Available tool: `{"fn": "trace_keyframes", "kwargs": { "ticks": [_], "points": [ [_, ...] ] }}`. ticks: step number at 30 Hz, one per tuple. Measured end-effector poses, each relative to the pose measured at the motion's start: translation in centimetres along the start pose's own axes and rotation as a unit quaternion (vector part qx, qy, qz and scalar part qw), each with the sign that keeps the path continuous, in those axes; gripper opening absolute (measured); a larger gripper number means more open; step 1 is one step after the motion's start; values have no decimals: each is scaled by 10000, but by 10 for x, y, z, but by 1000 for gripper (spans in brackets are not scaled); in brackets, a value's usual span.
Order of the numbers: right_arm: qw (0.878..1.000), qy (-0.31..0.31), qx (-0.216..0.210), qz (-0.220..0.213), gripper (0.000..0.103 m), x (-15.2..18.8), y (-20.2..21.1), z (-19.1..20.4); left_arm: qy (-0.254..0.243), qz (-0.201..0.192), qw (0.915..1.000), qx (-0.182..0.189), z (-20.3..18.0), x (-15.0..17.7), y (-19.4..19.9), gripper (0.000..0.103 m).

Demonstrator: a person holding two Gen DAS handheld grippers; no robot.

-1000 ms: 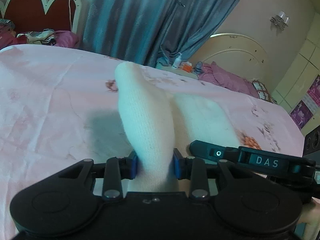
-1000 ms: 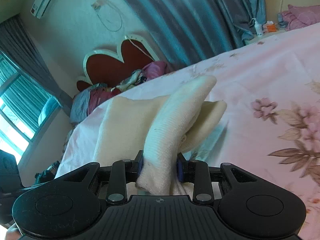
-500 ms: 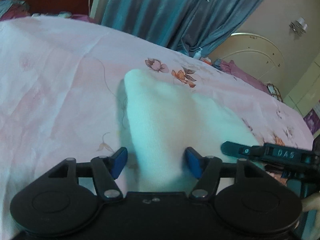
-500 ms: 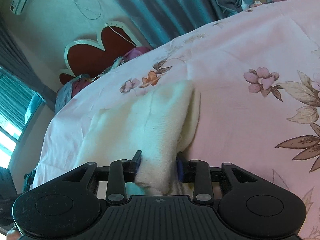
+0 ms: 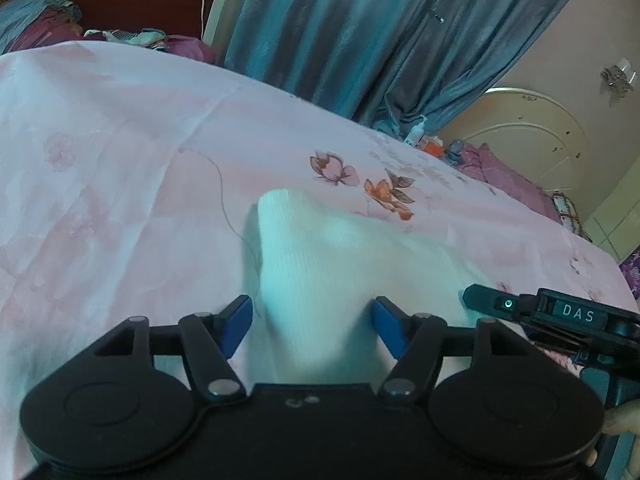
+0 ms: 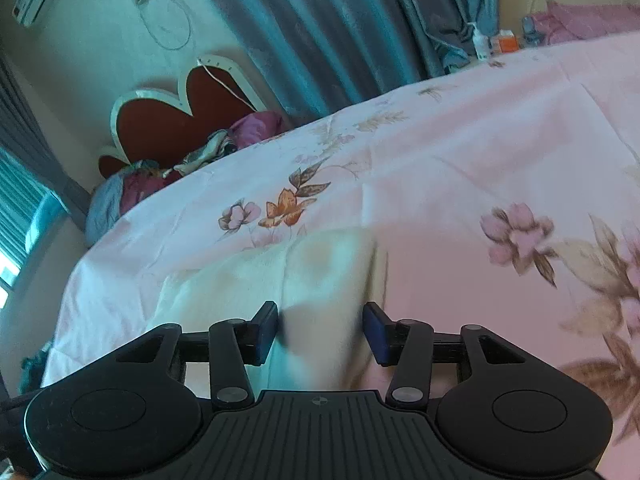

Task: Fold small clothes
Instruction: 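Lower the folded end onto the bundle and open both grippers, then pinch the folded sweater edge with the right gripper while the left gripper presses the bundle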

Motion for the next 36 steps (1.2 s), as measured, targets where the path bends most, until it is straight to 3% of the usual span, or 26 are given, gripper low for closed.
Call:
{"fn": "trace_keyframes", "kwargs": {
  "ticks": [2, 5, 9, 11, 14, 21, 22, 24, 27, 31, 36],
  "points": [
    [9988, 375, 293, -62, 23, -2, -5, 4, 41, 55, 10000, -54, 2, 0, -6, 71],
    [9962, 672, 548, 94, 24, 4, -18, 1, 8, 53, 9999, -98, 3, 4, -7, 75],
    [9980, 505, 391, 2, 25, 2, 1, 1, -168, -94, 9997, -164, 0, 5, 13, 69],
    [9984, 478, 287, -108, 29, 2, 19, 2, -265, -192, 9994, -95, -2, 8, 28, 68],
    [9988, 454, 68, -188, 50, 10, 48, 5, -420, -230, 9988, -70, -3, 20, 50, 68],
    [9988, 380, -276, 141, 50, 59, 84, 9, -407, 143, 9991, -20, -2, 65, 68, 67],
    [9987, 362, -273, 213, 49, 68, 86, 7, -418, 229, 9989, -7, -2, 72, 68, 67],
    [9980, 352, -246, 462, 28, 84, 86, 5, -447, 415, 9981, -43, -2, 85, 65, 66],
    [9970, 206, -231, 713, 14, 103, 88, -1, -639, 375, 9972, -133, -2, 93, 65, 66],
    [9959, 202, -294, 826, 10, 116, 101, 1, -601, 503, 9969, -36, -2, 97, 71, 55],
    [9958, 303, -120, 860, 10, 126, 104, -2, -741, 485, 9960, -113, -2, 103, 71, 56]
  ]
}}
Point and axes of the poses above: each gripper's, at about its wrist camera, not at the fingertips, and y roughly against the way its jaws point, z to its left, x to its underside, the point moved 6 cm from there along -y, roughly the way its jaws point, and after that the axes turned 1 degree about y, right-handed, at the moved point
